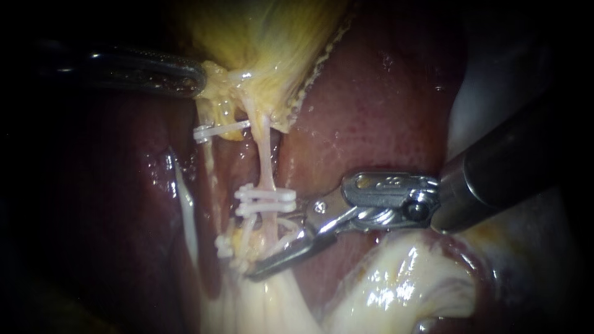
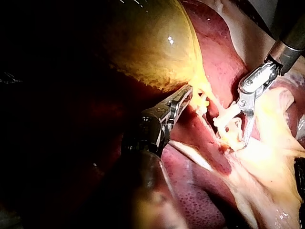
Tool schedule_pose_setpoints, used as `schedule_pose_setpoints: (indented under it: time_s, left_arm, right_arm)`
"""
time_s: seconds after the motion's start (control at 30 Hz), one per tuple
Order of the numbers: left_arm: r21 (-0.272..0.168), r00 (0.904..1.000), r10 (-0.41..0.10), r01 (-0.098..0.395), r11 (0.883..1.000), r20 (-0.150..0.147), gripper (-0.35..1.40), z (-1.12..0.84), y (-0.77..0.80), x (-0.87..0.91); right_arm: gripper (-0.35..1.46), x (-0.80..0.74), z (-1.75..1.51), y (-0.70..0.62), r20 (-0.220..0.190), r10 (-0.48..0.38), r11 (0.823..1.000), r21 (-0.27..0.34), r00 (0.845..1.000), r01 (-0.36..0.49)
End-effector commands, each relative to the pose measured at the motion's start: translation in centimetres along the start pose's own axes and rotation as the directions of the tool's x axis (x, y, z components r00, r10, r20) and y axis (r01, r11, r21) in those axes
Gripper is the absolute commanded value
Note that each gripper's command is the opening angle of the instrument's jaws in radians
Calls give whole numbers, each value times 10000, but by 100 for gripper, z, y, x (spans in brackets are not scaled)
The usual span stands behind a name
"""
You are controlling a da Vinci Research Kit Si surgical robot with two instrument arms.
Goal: Clipping third clip right tube
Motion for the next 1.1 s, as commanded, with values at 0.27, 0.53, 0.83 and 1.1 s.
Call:
schedule_pose_setpoints:
  time_s: [0.27,0.53,0.83,1.1]
  left_arm:
    - [1,10000,-2,2,10000,-1,-35,0,0,0]
    - [-1,10000,-3,3,10000,0,-35,1,0,0]
    - [-3,10000,-5,5,10000,0,-35,1,0,-1]
    - [-3,10000,-5,5,10000,0,-35,1,0,-1]
  right_arm:
    - [49,6,-5,1,-26,45,10000,-2,10000,-45]
    - [49,32,-24,13,-308,248,9996,-160,9992,-253]
    - [50,71,-53,26,-1035,221,9983,-506,9944,-274]
    - [50,90,-63,29,-1387,188,9982,-541,9902,-265]
